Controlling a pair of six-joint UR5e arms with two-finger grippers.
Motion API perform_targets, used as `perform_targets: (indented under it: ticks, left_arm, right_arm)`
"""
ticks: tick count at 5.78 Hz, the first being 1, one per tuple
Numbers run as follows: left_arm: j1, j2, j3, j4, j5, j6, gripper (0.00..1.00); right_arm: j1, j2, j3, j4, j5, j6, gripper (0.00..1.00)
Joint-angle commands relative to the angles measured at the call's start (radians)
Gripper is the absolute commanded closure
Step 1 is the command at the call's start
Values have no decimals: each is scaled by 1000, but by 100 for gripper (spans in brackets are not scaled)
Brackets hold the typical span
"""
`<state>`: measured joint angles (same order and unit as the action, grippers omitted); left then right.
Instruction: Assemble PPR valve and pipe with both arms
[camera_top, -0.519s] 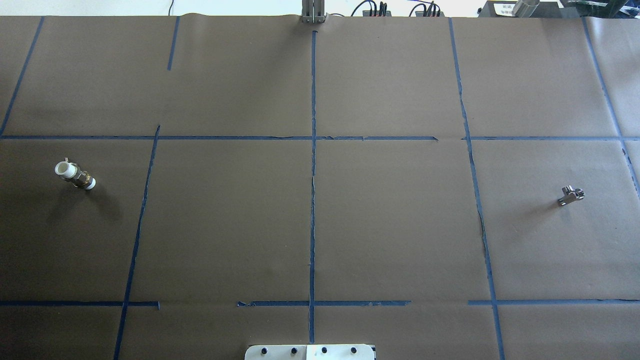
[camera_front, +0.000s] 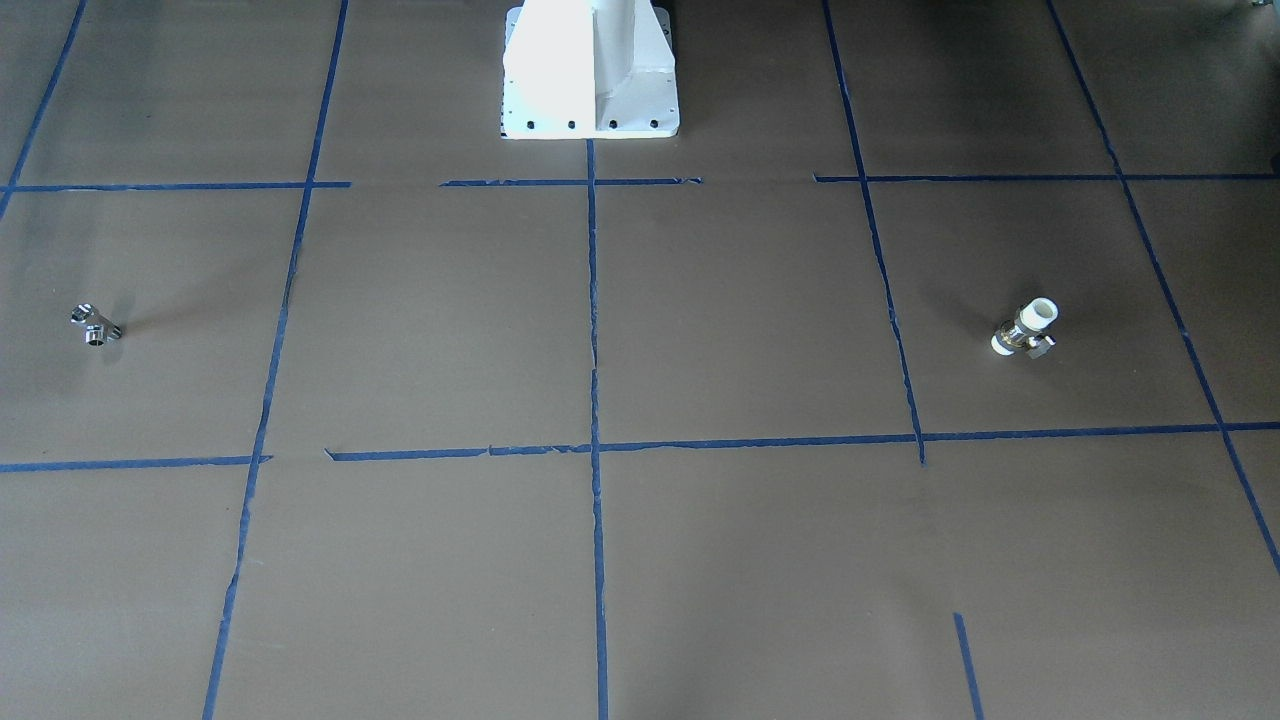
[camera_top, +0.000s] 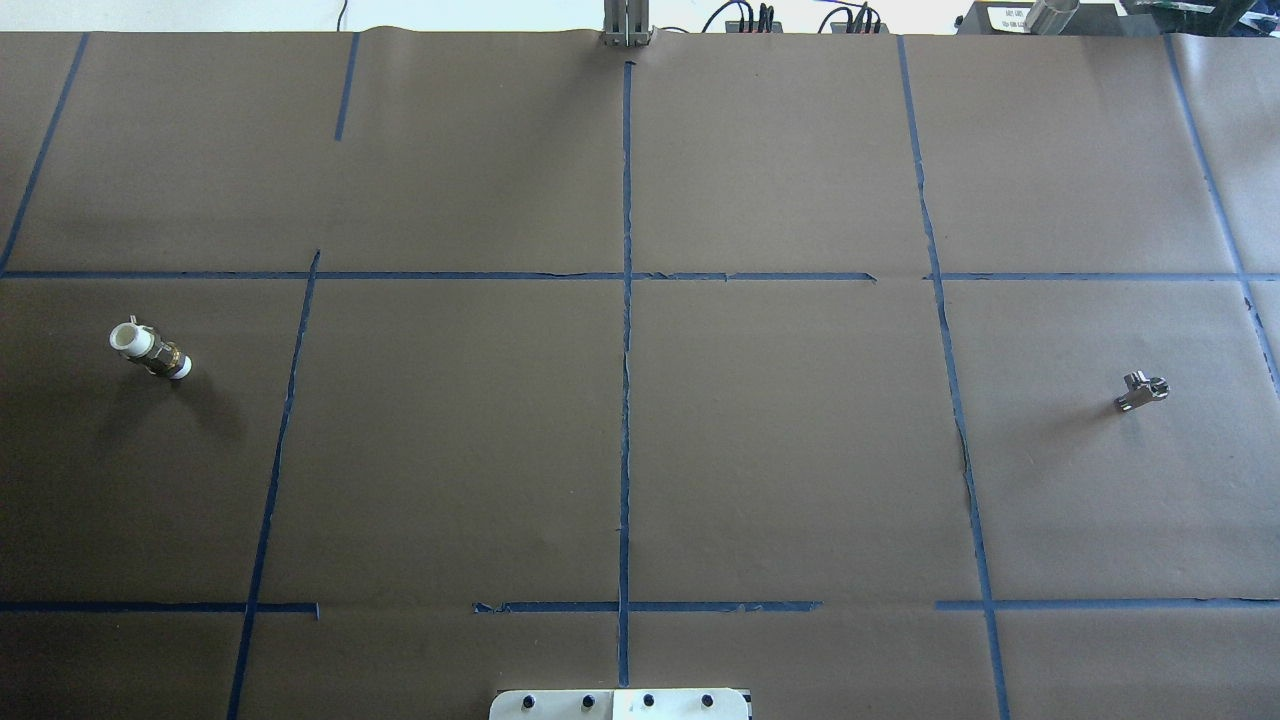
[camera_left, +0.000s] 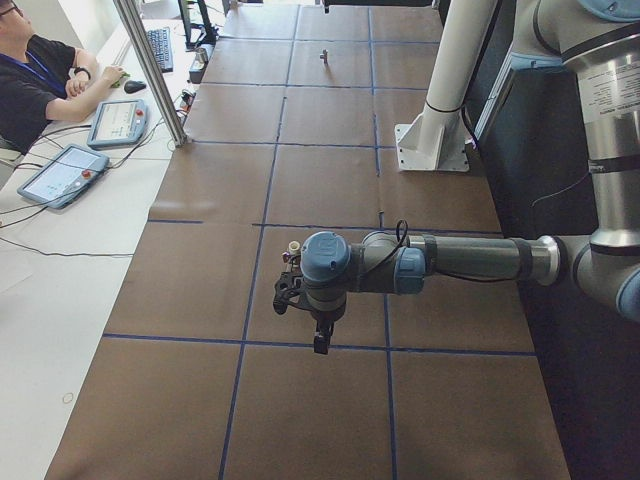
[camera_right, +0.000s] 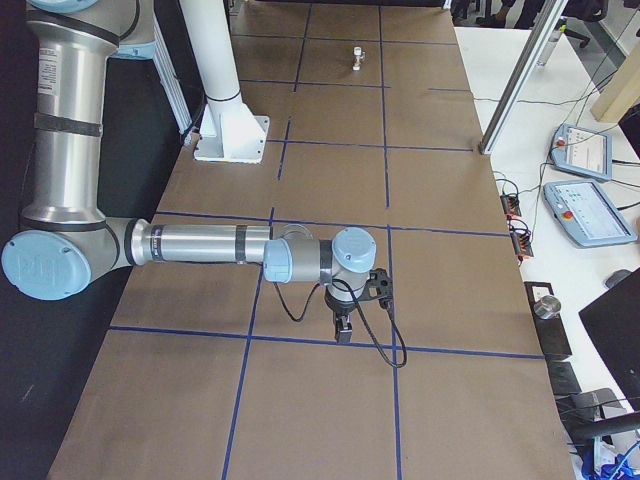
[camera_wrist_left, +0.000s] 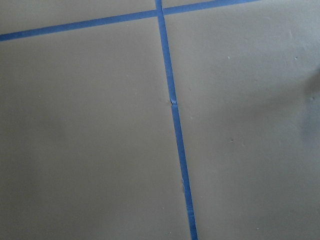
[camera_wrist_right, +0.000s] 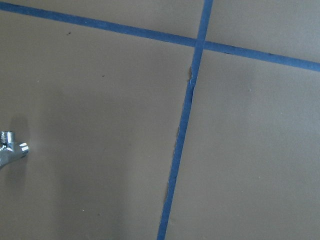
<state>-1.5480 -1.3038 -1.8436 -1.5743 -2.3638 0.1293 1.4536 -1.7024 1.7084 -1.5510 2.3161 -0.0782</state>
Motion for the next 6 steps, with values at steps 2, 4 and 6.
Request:
perform_targets:
  ticks: [2,4,6]
  left_arm:
    - [2,-177,10,3,1,-8,0]
    - [3,-209,0,-24,-11,-40,0]
    - [144,-209,-6,-140,1,-299,0]
  right_arm:
    - [-1,3,2,0,2,0,0]
    - [-1,3,2,0,2,0,0]
    - [-1,3,2,0,2,0,0]
